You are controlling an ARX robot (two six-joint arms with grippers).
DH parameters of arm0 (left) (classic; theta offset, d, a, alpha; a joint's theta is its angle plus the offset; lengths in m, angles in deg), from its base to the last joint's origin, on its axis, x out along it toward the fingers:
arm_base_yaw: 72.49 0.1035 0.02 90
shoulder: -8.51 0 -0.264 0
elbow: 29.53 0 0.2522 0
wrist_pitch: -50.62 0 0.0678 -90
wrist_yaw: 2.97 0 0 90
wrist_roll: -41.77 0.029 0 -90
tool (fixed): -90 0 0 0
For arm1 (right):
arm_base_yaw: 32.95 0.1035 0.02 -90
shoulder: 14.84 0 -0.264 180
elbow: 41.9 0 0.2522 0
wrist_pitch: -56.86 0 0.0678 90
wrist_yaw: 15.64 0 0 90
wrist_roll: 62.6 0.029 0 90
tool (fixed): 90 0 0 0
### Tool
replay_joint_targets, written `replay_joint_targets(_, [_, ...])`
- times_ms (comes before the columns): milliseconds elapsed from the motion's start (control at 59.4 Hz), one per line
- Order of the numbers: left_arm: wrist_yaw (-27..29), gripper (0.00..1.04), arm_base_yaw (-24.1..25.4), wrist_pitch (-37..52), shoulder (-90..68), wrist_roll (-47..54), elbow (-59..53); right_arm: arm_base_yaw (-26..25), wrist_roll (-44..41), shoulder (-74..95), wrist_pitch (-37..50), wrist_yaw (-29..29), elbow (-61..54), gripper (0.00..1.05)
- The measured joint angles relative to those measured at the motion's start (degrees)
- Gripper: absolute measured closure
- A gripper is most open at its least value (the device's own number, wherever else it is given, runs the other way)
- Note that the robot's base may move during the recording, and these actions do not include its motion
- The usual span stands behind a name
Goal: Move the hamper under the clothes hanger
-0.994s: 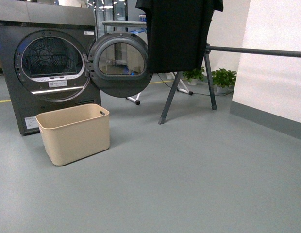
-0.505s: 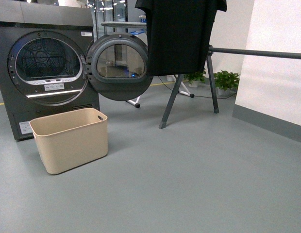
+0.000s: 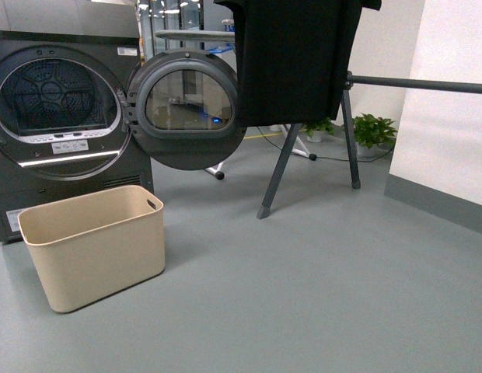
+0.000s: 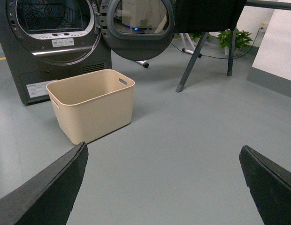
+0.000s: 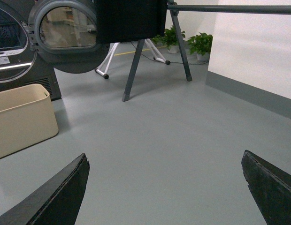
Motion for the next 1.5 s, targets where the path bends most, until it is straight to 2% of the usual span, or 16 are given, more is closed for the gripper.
replay_joint_targets(1499, [0.0,0.07,0.0,0.0,0.0,0.0,0.0,0.0,0.0,0.1,-0.1,0.1,0.0,0.08])
